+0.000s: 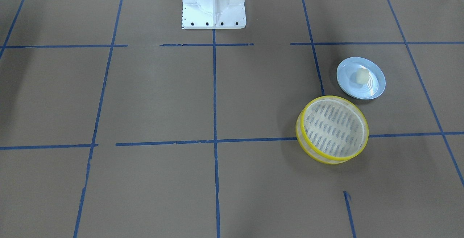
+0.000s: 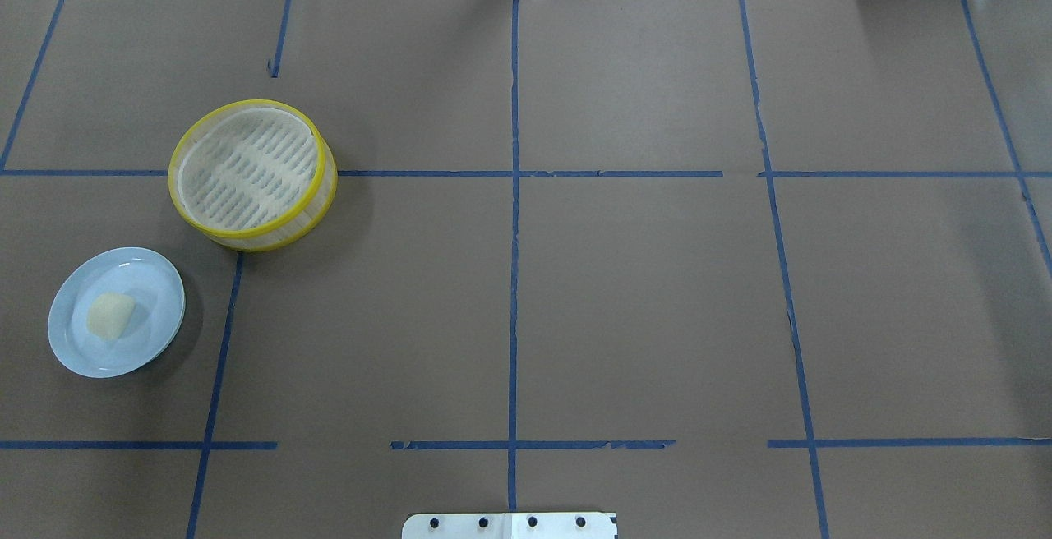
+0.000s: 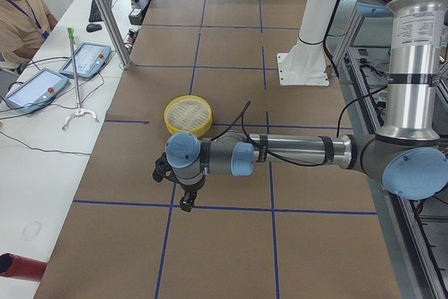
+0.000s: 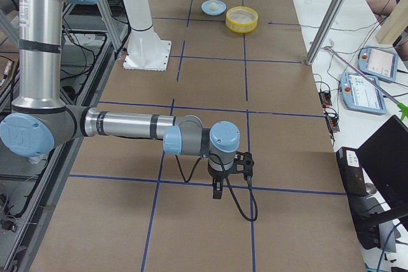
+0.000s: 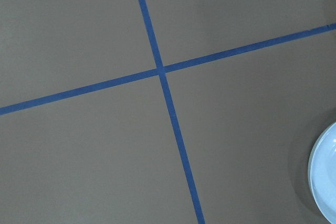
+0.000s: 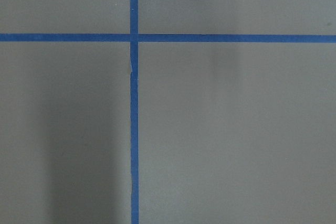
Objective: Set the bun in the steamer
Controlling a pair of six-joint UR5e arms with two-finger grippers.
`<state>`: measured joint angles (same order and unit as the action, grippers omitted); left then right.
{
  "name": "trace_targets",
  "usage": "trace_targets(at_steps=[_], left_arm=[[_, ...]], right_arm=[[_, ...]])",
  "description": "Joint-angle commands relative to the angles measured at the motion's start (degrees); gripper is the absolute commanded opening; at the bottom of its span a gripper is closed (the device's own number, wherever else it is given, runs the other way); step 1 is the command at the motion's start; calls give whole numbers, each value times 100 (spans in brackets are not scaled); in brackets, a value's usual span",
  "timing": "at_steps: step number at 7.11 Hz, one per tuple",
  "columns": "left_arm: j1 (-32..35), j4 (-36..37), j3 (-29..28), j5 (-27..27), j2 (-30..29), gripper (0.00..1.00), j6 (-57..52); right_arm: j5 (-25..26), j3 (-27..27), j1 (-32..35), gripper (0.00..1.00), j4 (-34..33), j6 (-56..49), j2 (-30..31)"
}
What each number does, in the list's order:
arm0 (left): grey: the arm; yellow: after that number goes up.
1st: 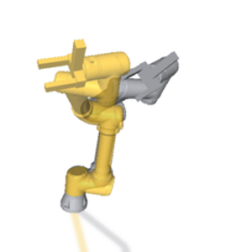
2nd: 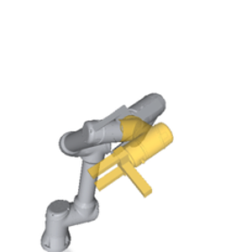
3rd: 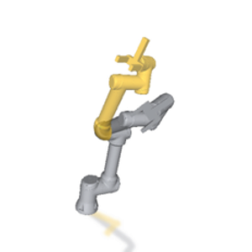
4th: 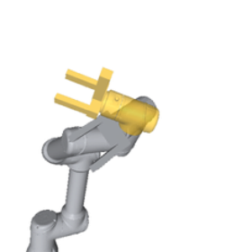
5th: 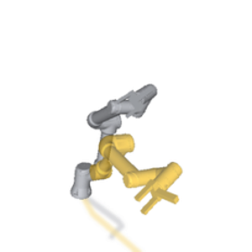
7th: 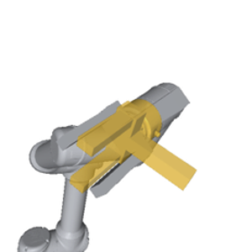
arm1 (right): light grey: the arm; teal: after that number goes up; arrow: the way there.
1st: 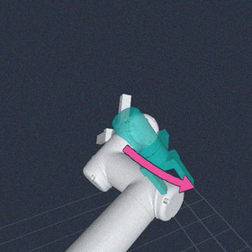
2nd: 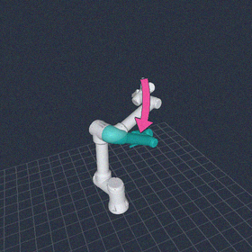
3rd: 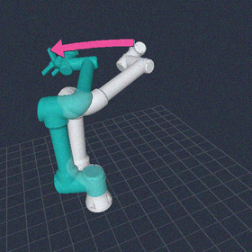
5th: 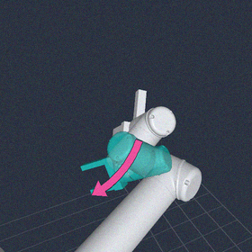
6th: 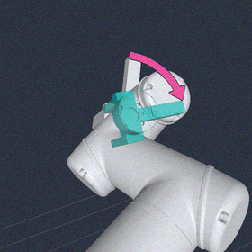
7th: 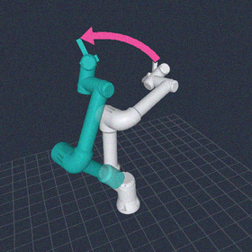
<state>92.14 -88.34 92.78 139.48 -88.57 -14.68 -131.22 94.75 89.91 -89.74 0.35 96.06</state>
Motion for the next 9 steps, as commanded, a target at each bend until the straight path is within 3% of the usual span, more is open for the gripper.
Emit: trace_targets(at_steps=[1,4,6,8,9], left_arm=[[24,98,168,-174,50,100,1],[-369,19,504,-317,86,100,729],[-677,-907,539,-316,94,100,1760],[-2019,-2477,636,-447,479,100,3499],[-2668,-2904,775,-674,612,100,4473]], right_arm=[[0,0,0,100,0,0,0],[0,0,0,100,0,0,0],[0,0,0,100,0,0,0],[0,0,0,100,0,0,0],[0,0,0,100,0,0,0]])
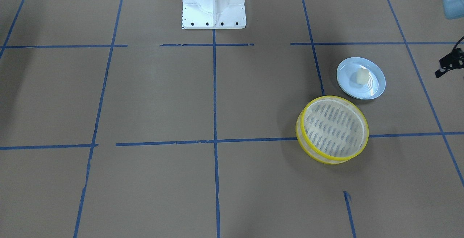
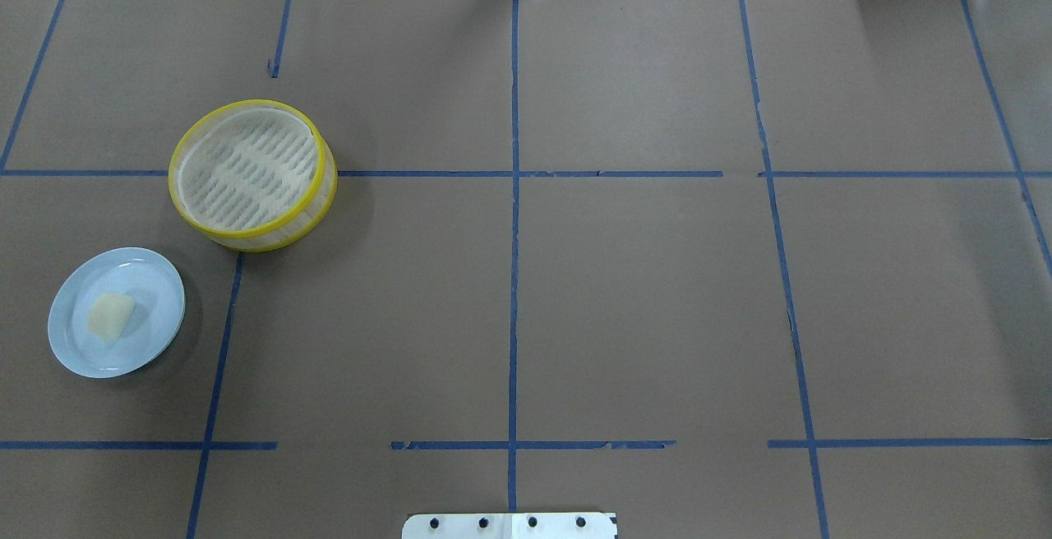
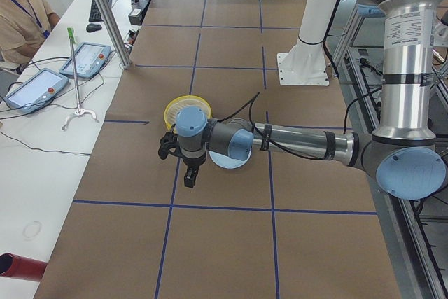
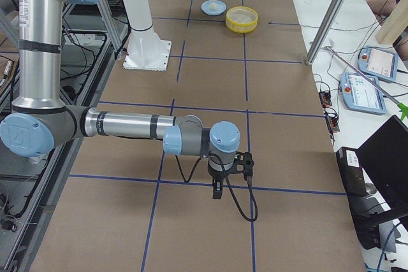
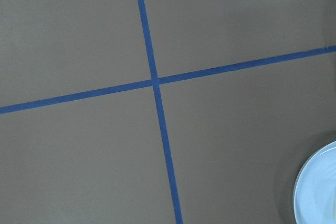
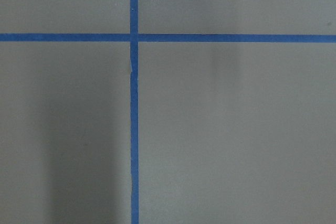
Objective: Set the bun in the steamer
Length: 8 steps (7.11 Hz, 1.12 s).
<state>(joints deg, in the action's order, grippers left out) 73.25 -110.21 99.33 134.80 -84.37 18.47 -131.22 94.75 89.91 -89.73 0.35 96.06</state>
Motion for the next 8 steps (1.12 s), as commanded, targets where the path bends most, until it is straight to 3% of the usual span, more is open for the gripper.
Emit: trace_targets(at_steps=[1,2,8], left_arm=[[-1638,-1226,182,-653,184,99,2099],[-1995,-1475,209,-996,314,90,2187],[-2719,-1469,139,-1053,263,90,2662]], right_arm=[[0,0,0,100,0,0,0],[0,0,0,100,0,0,0],[0,0,0,100,0,0,0]])
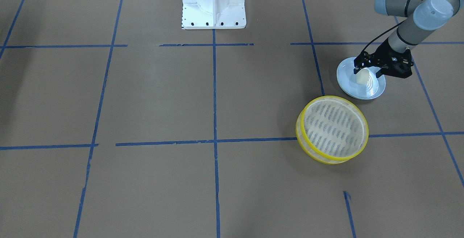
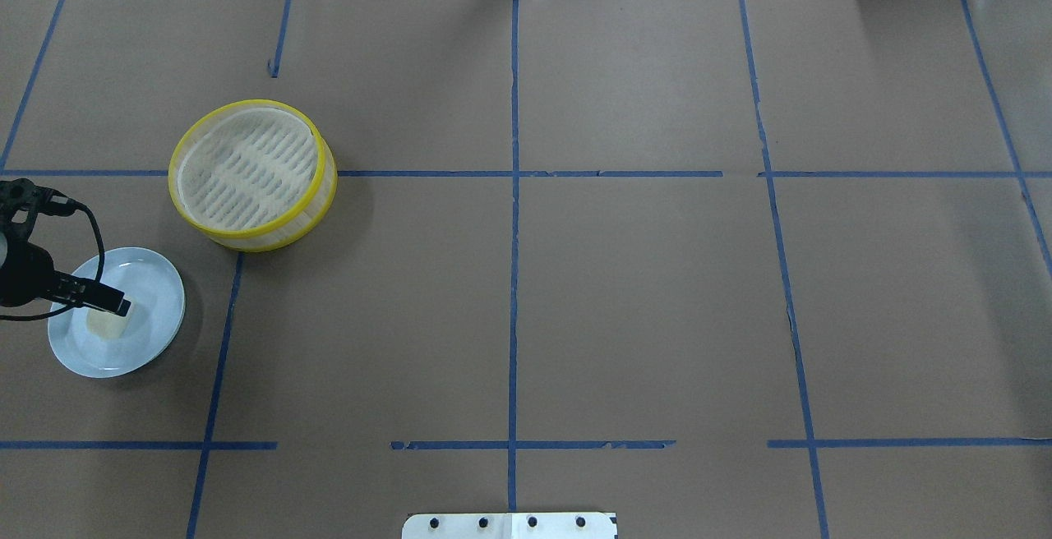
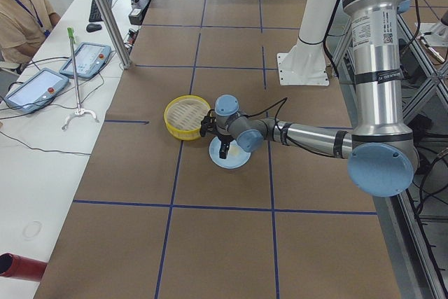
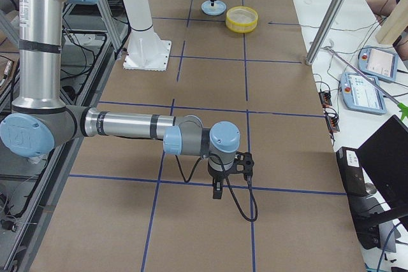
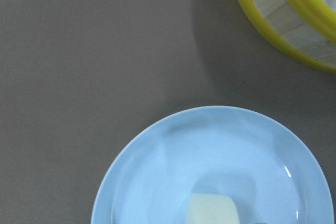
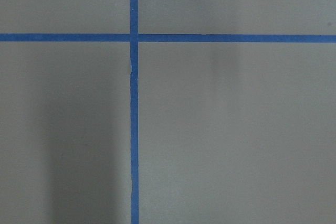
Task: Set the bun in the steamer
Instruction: 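Lower the left gripper onto the pale bun on the white plate and grasp it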
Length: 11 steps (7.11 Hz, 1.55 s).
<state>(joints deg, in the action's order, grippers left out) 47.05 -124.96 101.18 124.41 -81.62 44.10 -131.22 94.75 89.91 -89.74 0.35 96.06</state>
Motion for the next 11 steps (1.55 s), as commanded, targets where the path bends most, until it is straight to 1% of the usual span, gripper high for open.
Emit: trace_targets(at_steps=[1,3,4,6,7,8,9,10,11], left_arm=[[-195,7,-72,-13,-21,89,168],[-205,7,-125,-56,-47,76,178],[-196,16,-125,-222,-56,65,186],[-179,25,-116,-311,-65,38,195],[-178,16,-116,-312,-82,30,195],[-178,16,-55,-312,-91,26,195],[-144,16,15,-312,-91,26,204],[-13,16,294,-294,-135,27,213],[511,25,419,-259,-422,27,221]], right_arm=[[0,0,0,100,0,0,0],[0,0,0,100,0,0,0],[0,0,0,100,0,0,0],[0,0,0,100,0,0,0],[0,0,0,100,0,0,0],[0,0,0,100,0,0,0],[0,0,0,100,0,0,0],[0,0,0,100,0,0,0],[0,0,0,100,0,0,0]])
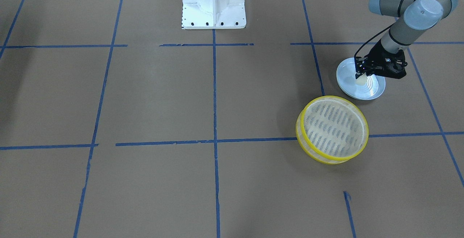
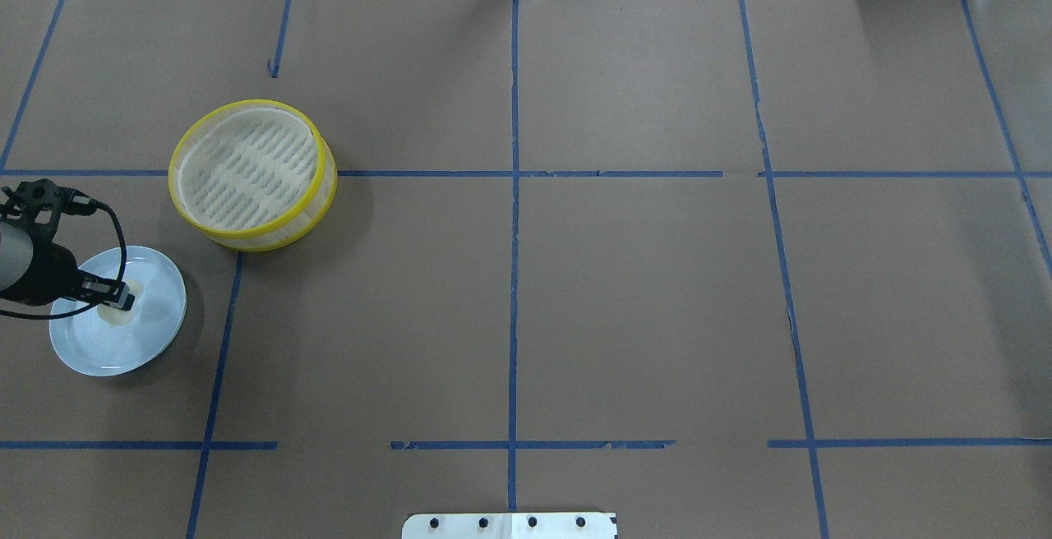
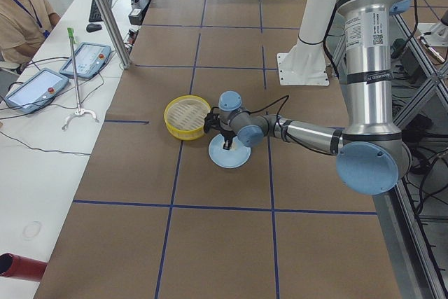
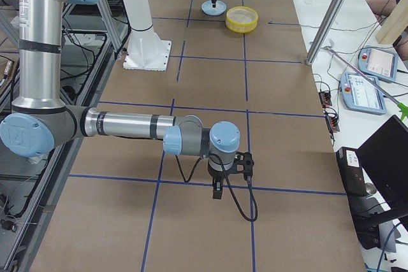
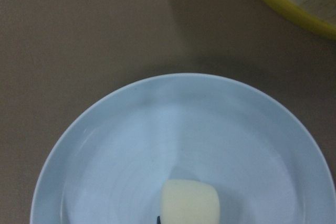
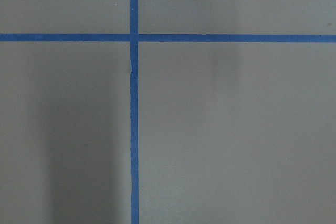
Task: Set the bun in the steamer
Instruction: 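Lift the bun with the left gripper and carry it over the yellow steamer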
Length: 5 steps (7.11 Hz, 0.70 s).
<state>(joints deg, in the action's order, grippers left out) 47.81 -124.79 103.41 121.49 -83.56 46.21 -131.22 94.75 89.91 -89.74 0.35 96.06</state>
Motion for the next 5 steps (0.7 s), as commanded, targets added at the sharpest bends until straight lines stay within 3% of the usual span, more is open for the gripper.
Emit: trace_targets(at_steps=[1,3,5], left_arm=[[665,42,162,41,-622,28,359],[650,42,-598,-2,-1702,29,1255],[572,42,-1408,-3,-2338,30,1872]], right_arm=[[0,0,0,100,0,0,0],[0,0,0,100,0,0,0],[0,0,0,100,0,0,0]])
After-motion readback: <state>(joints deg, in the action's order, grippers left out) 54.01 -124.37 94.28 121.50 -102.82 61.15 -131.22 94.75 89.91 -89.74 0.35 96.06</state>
